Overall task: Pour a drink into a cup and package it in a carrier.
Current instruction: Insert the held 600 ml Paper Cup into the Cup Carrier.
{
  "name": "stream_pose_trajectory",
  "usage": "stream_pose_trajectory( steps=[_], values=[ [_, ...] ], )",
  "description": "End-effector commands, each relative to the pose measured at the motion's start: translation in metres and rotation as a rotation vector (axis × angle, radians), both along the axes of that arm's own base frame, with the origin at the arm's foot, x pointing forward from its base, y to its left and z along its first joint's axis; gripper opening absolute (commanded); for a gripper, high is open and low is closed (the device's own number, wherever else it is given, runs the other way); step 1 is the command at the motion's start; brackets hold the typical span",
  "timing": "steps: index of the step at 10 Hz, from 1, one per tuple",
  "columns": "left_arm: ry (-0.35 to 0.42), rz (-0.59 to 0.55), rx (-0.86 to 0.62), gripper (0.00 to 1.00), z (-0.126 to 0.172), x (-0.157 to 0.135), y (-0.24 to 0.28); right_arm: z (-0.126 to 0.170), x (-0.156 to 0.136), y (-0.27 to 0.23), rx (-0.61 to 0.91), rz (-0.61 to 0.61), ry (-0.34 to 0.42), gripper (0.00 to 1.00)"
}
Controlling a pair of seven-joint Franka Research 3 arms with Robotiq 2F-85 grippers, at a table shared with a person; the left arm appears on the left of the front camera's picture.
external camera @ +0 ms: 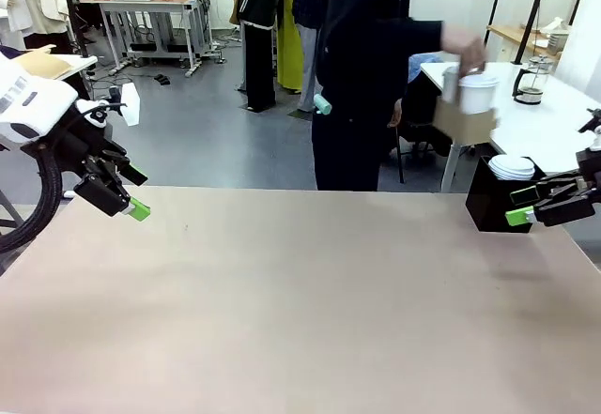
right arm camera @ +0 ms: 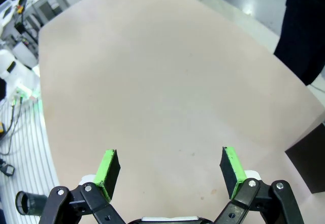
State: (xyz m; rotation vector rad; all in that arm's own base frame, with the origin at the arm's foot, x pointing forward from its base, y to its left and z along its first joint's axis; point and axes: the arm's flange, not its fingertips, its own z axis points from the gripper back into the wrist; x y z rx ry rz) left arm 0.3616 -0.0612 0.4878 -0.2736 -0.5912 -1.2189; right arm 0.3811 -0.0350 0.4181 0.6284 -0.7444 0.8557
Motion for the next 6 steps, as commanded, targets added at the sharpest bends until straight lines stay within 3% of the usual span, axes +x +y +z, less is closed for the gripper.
stream_pose_trajectory(
  steps=[1,6],
  values=[
    [0.011,0.005,-0.024,1.0,0.0007,0.0004,-0.001,0.0005,-0.0005,-0.001,-0.003,0.003,-0.005,1.0],
    [0.011,0.005,-0.024,1.0,0.0007,0.0004,-0.001,0.0005,-0.0005,-0.001,-0.003,0.003,-0.005,1.0]
  ],
)
